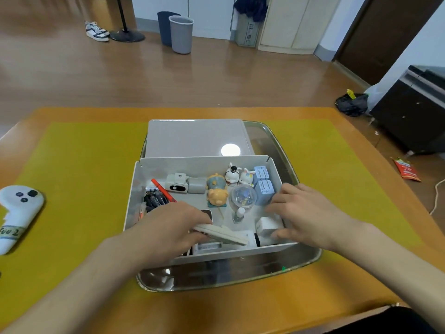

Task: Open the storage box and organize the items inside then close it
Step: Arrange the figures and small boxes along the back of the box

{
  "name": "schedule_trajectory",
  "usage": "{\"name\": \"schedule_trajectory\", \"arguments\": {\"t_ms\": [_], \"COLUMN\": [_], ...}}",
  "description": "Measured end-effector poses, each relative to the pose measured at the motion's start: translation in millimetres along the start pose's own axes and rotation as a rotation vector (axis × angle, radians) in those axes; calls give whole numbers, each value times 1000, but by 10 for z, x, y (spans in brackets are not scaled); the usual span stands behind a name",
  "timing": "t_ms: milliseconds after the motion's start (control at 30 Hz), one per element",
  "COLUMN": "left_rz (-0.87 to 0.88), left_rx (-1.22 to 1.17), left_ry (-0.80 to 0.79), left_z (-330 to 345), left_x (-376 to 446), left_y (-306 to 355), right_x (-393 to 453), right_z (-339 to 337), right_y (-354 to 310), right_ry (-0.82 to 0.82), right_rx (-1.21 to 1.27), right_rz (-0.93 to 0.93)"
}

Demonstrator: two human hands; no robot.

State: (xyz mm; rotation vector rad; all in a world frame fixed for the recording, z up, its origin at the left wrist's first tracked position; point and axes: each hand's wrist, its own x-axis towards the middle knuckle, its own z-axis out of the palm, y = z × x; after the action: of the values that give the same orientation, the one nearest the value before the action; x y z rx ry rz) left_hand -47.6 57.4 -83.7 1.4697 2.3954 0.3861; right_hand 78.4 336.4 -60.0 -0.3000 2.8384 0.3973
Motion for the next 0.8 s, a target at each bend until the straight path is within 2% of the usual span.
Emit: {"name": "schedule_trajectory", "arguments": {"t_ms": [200,333,433,500,667,800], "left_rz": [6,49,59,54,1,-73], "left_rx": [29,48,8,-2,-58,-38], "left_ry": [-58,-68,-73,-77,-34,39], "left_z": [6,42,25,-18,-178,-356], "left_x": [-3,-50,-80,-107,-228,-307], "left_y": [60,48,12,-15,-132,-304], "right_x": [109,43,254,546,1257,1478], "right_z": [8,-291,-581,-695,-560,-363], "right_y": [-60,77,-13,-190,-604,-692], "right_ry": [11,76,219,287,246,241], "right_rx": [-43,202,396,440,361,249], "right_rz": [0,75,82,58,-3,6]}}
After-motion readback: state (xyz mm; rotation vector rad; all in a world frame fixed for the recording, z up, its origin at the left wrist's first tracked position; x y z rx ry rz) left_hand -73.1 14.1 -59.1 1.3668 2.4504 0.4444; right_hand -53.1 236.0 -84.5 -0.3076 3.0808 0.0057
